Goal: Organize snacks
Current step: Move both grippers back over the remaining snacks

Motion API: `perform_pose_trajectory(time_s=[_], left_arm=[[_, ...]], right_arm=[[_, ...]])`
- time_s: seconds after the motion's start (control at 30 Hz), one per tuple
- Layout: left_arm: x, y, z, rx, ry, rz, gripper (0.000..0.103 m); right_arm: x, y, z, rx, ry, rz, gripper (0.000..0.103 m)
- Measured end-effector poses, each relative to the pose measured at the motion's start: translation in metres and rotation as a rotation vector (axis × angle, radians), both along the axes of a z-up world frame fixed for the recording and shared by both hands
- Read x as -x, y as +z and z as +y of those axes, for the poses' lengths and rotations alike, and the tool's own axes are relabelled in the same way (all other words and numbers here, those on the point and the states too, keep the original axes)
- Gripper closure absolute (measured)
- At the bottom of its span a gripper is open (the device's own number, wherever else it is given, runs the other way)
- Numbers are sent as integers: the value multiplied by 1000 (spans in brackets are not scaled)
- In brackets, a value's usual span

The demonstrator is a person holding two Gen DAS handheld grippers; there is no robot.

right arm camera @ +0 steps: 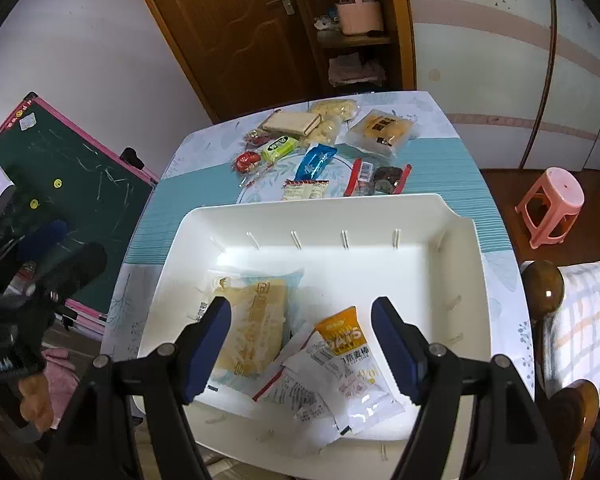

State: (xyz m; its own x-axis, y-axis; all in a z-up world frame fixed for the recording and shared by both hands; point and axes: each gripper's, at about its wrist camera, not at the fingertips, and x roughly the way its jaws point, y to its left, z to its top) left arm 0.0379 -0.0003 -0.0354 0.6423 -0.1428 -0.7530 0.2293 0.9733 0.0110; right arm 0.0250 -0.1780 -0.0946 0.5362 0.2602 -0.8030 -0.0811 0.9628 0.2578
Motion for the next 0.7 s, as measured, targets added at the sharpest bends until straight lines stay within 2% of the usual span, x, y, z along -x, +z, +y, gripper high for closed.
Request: perform_pose_trajectory(time_s=[0.27,0.43,0.7], left_arm=[[-28,0,1,-27,27,7,1],[-45,7,1,-47,34,-11,1],[-86,32,-6,-141,18,-76,1]], right_arm=[[-14,4,-2,11,3,-5,30],[-29,19,-3,29,13,-39,30],[-78,56,-23,37,5,-60,30]])
